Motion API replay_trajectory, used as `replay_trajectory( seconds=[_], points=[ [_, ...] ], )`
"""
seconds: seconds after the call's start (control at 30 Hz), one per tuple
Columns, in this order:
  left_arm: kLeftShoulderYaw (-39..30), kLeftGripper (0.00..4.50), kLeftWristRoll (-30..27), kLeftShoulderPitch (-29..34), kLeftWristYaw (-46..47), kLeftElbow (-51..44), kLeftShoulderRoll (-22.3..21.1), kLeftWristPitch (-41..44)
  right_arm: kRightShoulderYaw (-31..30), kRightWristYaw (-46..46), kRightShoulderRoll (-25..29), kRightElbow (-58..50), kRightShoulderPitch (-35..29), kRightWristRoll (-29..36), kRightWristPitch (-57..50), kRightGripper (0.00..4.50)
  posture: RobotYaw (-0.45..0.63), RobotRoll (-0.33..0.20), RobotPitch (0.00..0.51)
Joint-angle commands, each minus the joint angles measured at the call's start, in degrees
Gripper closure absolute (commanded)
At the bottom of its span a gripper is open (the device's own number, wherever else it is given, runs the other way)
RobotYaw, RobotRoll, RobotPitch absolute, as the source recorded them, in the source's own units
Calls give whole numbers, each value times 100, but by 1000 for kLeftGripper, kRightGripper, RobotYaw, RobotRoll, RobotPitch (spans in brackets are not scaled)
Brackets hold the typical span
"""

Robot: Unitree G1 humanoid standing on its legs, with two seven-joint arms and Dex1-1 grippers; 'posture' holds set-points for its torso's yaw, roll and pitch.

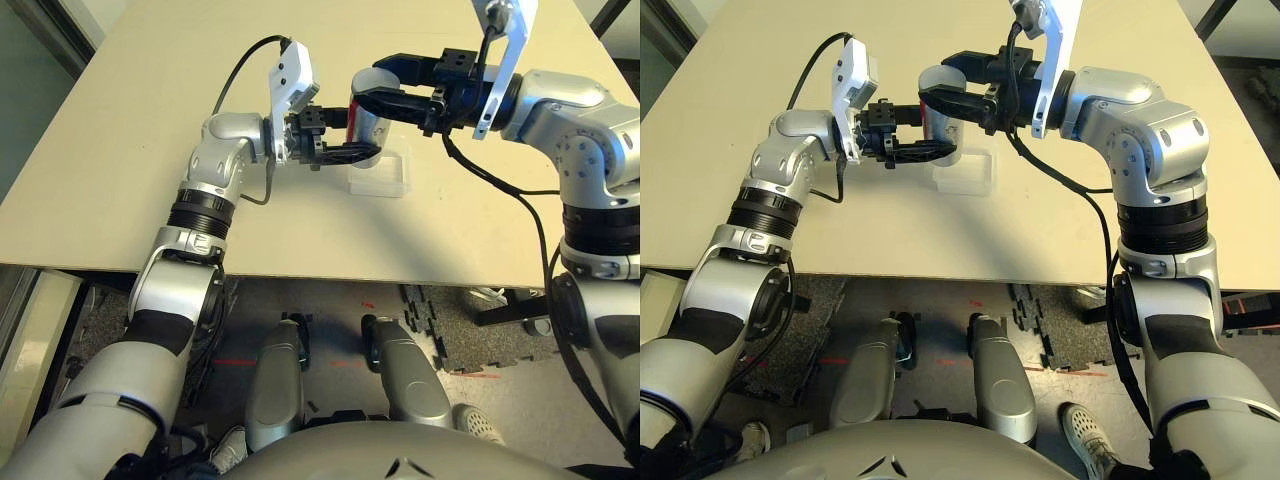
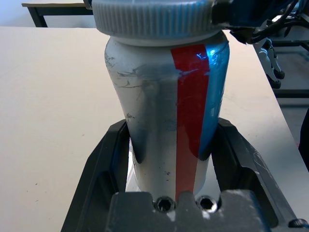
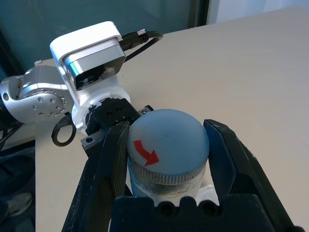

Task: Pour the medicine from the bottle into the box.

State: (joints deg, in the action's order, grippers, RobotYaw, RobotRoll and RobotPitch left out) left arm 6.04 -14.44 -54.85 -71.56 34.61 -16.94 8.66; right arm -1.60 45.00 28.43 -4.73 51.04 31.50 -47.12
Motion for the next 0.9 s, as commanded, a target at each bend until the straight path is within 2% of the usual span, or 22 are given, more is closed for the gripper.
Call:
replay_trajectory(
  seconds=[0.03,0.2,0.27,0.47,0.6,0.73,0.9],
  points=[
    [51,1816,41,75,-30,-76,-19,-6,368,-340,-238,90,298,266,-258,1931,-95,0,175],
    [34,1816,46,71,9,-76,-3,0,862,-1129,-539,771,691,91,-102,1931,-92,0,176],
    [-51,1816,85,-8,219,41,30,-137,919,-1392,-537,1132,732,-205,263,1931,-89,0,176],
    [-526,1816,436,-547,1994,1150,176,-1065,991,-2236,-524,2304,523,-1139,1561,1931,-80,0,176],
    [-696,1816,663,-719,2976,1955,199,-1442,1009,-2408,-675,2843,236,-1372,2181,1931,-74,0,174],
    [-868,1816,810,-658,3904,2683,279,-1696,1058,-2701,-970,3574,-154,-1589,2887,1931,-61,0,172],
    [-939,1816,889,-511,4406,3018,435,-1934,1049,-2957,-1208,4155,-341,-1807,3415,1931,-56,0,171]
  ],
)
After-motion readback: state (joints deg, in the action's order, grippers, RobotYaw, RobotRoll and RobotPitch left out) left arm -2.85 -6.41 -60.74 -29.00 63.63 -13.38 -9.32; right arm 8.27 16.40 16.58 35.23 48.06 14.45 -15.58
